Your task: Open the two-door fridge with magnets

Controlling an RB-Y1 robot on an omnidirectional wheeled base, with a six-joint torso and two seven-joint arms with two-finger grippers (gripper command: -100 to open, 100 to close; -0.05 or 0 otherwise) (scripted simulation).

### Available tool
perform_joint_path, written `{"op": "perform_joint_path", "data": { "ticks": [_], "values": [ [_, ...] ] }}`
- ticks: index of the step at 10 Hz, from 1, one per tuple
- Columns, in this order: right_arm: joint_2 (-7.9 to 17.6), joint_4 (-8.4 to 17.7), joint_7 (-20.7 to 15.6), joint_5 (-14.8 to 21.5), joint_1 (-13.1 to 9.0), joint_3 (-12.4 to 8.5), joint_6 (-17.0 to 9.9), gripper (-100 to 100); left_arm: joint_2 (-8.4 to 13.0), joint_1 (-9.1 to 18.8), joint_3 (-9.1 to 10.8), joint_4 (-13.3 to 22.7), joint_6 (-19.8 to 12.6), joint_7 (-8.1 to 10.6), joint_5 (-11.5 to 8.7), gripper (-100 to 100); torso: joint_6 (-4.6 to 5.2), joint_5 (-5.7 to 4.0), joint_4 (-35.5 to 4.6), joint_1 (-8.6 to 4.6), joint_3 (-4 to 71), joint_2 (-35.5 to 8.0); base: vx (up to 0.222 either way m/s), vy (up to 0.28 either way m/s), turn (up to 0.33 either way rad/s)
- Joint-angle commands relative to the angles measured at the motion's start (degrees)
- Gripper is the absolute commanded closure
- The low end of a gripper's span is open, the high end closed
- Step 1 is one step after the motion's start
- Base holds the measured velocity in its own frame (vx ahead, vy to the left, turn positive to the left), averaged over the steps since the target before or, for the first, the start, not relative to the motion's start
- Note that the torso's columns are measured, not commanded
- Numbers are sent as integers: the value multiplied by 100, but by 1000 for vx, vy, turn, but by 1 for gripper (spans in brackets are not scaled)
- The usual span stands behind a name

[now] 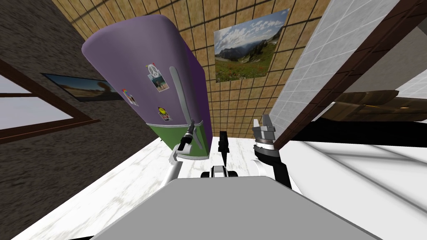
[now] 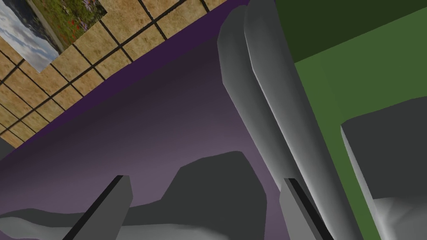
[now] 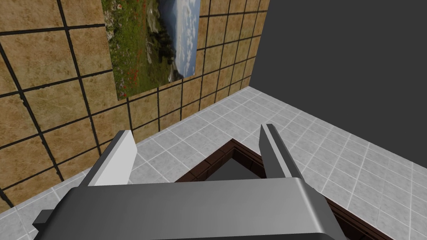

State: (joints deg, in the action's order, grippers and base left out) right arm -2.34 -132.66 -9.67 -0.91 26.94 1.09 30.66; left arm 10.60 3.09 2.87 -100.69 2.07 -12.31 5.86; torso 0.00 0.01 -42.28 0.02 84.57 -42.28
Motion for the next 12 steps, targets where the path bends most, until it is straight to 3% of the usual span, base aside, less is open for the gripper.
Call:
{"op": "perform_joint_path", "data": {
  "ticks": [1,11,12],
  "values": [
    [0,0,0,0,0,0,0,0,41,117,26,-15,-323,-14,14,-100,0,-1,0,-2,1,1,-18,-22,7],
    [0,0,0,0,0,0,0,0,266,757,172,-26,-1861,-105,105,-100,0,-1,1,-2,3,4,-28,-28,13],
    [0,0,0,0,0,0,0,0,266,757,172,-26,-1899,-105,105,-100,0,-1,0,-4,1,0,-24,-23,5]
  ]
}}
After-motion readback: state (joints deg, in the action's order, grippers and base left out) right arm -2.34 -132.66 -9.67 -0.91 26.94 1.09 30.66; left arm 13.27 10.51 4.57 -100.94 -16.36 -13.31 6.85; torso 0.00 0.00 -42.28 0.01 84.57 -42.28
